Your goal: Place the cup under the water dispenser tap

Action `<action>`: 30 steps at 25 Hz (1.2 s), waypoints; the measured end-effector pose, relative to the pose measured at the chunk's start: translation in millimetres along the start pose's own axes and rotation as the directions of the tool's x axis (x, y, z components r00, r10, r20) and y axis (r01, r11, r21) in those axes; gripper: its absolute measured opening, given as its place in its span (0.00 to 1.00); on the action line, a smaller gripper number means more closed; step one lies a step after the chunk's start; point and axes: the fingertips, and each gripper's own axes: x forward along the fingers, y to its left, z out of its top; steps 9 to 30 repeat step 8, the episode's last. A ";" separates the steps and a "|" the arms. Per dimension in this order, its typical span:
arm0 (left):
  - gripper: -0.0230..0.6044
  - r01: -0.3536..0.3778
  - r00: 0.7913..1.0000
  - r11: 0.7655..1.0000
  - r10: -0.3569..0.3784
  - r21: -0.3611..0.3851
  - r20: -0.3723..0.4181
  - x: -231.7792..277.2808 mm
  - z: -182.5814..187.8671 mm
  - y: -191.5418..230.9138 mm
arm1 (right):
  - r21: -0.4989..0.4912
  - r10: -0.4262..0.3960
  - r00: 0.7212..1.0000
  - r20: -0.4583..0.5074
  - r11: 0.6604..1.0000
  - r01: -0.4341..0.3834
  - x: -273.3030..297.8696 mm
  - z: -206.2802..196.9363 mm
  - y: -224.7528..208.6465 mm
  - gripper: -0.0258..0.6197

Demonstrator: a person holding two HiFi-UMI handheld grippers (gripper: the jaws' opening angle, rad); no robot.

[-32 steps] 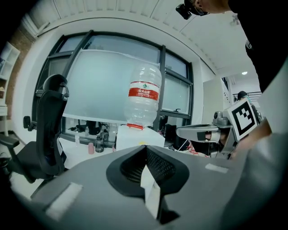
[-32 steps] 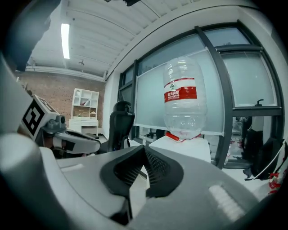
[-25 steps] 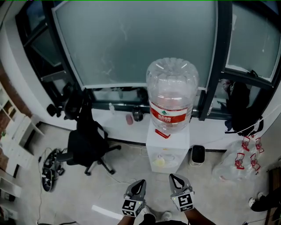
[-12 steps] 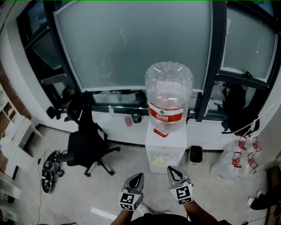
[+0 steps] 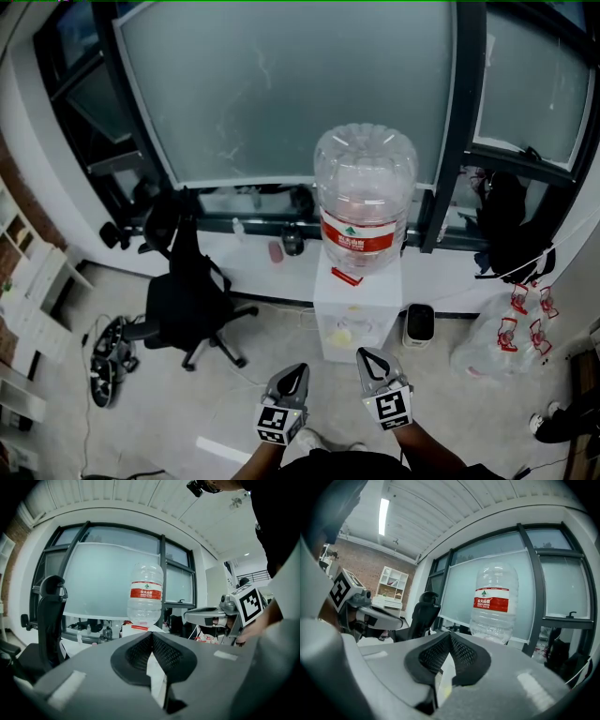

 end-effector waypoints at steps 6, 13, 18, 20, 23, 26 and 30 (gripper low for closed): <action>0.06 -0.002 1.000 1.000 0.002 0.000 0.008 -2.6 1.5 7.3 | -0.003 0.014 1.000 0.021 1.000 -0.014 8.7 6.3 5.0 0.04; 0.06 -0.005 1.000 1.000 0.005 -0.002 0.010 -2.3 1.1 11.4 | 0.010 0.013 0.999 0.030 1.000 -0.013 12.9 6.3 6.7 0.04; 0.06 -0.005 1.000 1.000 0.005 -0.002 0.010 -2.3 1.1 11.4 | 0.010 0.013 0.999 0.030 1.000 -0.013 12.9 6.3 6.7 0.04; 0.06 -0.005 1.000 1.000 0.005 -0.002 0.010 -2.3 1.1 11.4 | 0.010 0.013 0.999 0.030 1.000 -0.013 12.9 6.3 6.7 0.04; 0.06 -0.005 1.000 1.000 0.005 -0.002 0.010 -2.3 1.1 11.4 | 0.010 0.013 0.999 0.030 1.000 -0.013 12.9 6.3 6.7 0.04; 0.06 -0.005 1.000 1.000 0.005 -0.002 0.010 -2.3 1.1 11.4 | 0.010 0.013 0.999 0.030 1.000 -0.013 12.9 6.3 6.7 0.04; 0.06 -0.005 1.000 1.000 0.005 -0.002 0.010 -2.3 1.1 11.4 | 0.010 0.013 0.999 0.030 1.000 -0.013 12.9 6.3 6.7 0.04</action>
